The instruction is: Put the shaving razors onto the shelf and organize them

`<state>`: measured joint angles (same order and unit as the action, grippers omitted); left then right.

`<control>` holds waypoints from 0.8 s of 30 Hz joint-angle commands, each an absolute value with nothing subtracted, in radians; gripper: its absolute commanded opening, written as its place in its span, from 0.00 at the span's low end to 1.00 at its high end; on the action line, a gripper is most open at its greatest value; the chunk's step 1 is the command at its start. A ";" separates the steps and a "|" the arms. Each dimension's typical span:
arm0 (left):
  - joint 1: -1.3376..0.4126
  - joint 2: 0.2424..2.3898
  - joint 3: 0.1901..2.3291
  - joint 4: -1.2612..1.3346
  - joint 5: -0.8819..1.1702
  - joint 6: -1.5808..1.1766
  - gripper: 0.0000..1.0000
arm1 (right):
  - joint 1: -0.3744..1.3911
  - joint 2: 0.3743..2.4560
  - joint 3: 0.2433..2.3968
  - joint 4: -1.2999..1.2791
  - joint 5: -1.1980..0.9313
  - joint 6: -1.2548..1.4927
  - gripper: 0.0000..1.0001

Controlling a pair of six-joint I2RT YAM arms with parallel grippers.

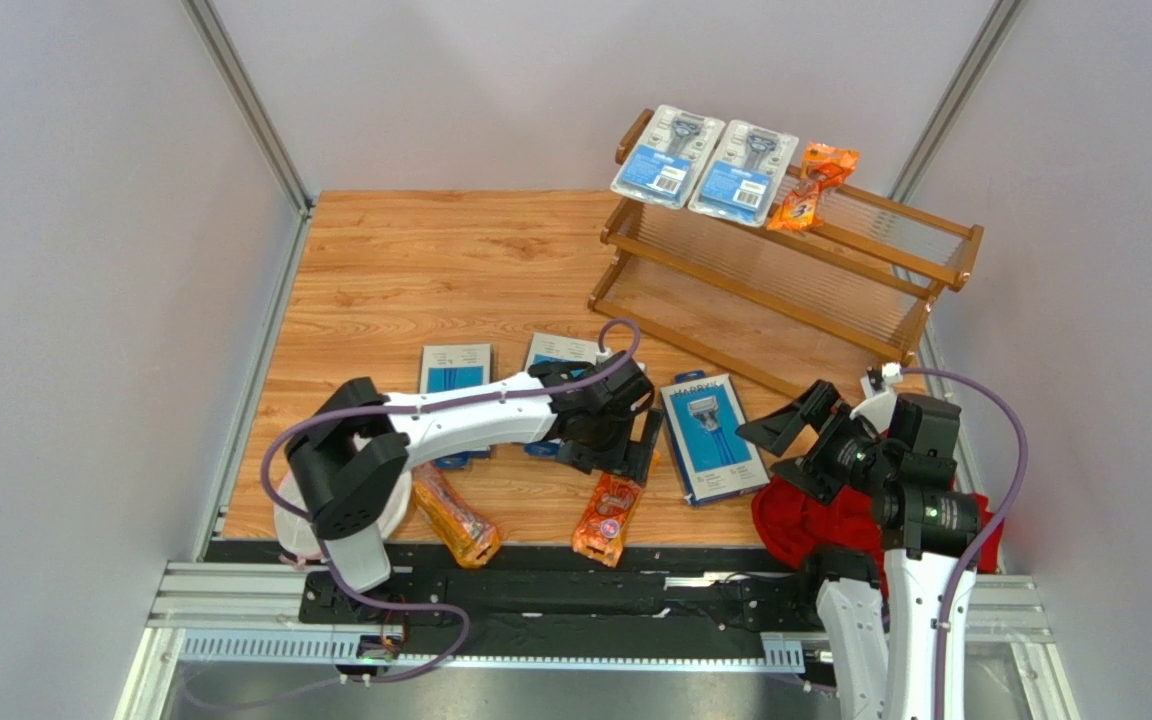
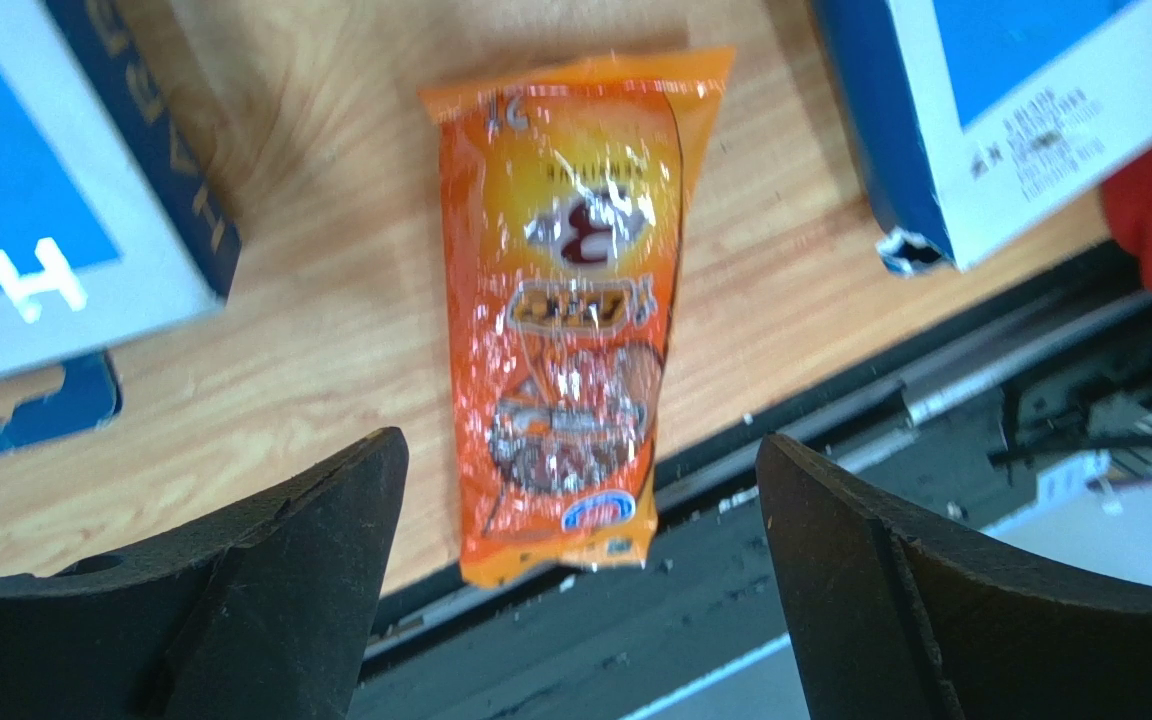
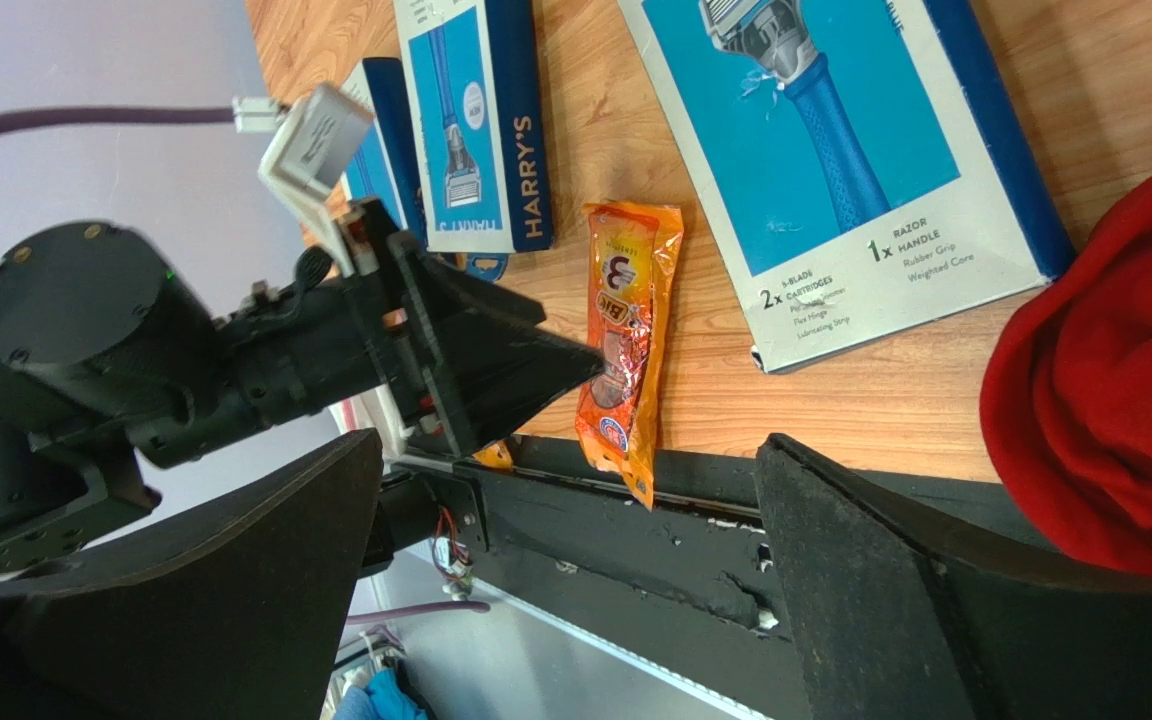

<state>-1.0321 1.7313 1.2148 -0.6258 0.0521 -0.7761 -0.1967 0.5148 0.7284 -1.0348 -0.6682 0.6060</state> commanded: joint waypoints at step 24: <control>-1.094 2.028 1.447 -0.764 -0.152 -0.770 0.69 | -0.190 0.457 0.635 -1.017 -0.753 0.630 0.98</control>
<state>-1.0893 2.0003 1.4235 -0.7574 -0.1200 -0.7776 -0.1967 0.4740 0.6441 -1.0348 -0.7185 0.6281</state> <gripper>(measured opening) 0.737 0.981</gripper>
